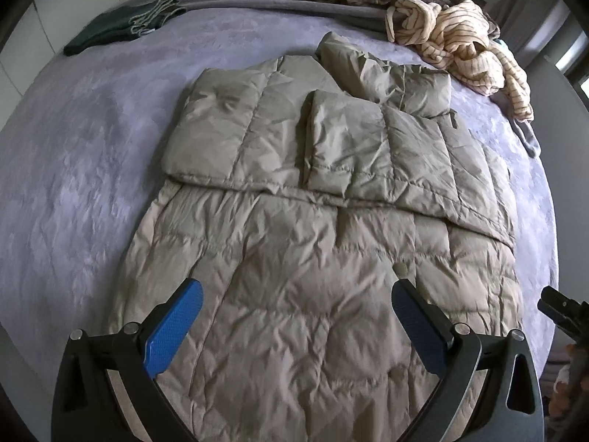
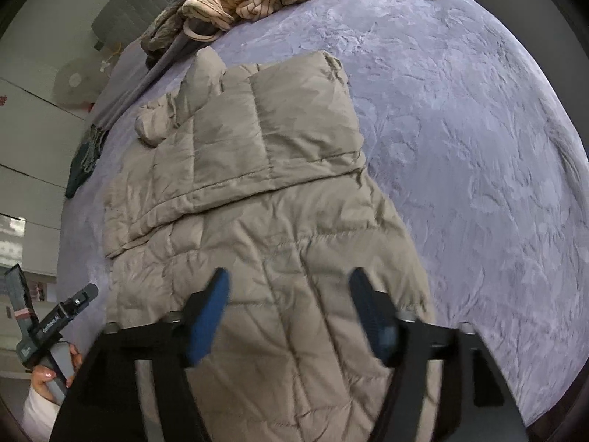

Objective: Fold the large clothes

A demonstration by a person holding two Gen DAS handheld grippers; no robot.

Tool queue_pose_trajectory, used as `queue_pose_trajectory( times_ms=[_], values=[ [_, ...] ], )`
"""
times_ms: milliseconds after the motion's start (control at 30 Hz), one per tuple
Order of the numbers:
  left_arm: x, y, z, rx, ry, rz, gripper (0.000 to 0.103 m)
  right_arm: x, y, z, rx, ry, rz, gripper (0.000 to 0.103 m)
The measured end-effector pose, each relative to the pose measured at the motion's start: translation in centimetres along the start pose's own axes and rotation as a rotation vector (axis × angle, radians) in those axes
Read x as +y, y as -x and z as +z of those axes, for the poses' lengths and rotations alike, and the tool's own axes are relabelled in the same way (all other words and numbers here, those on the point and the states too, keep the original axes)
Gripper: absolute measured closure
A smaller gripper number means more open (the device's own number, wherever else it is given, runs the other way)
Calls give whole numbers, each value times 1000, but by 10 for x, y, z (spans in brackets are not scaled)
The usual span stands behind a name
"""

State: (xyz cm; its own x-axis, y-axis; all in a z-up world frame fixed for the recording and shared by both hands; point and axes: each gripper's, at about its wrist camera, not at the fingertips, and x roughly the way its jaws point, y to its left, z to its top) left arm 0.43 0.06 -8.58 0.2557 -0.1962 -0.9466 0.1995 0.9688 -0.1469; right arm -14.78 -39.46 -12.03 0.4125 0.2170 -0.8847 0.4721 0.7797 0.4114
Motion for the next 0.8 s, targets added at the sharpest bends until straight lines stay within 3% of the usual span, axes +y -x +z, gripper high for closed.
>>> queue_pose_trajectory(
  times_ms=[100, 167, 400, 467, 633, 800],
  values=[
    [5, 7, -5, 3, -8, 2, 0, 6, 4, -10, -4, -15, 6, 20],
    [9, 11, -10, 13, -16, -15, 1, 9, 4, -16, 2, -23, 0, 14],
    [23, 20, -33, 33, -48, -33, 1, 22, 5, -45, 2, -56, 3, 13],
    [28, 24, -42, 19, -59, -23, 1, 27, 4, -58, 4, -63, 4, 0],
    [44, 30, -63, 21, -79, -10, 0, 34, 8, -91, -9, -98, 29, 0],
    [64, 28, -86, 73, -85, -5, 0, 31, 13, -122, -1, -165, 62, 0]
  ],
)
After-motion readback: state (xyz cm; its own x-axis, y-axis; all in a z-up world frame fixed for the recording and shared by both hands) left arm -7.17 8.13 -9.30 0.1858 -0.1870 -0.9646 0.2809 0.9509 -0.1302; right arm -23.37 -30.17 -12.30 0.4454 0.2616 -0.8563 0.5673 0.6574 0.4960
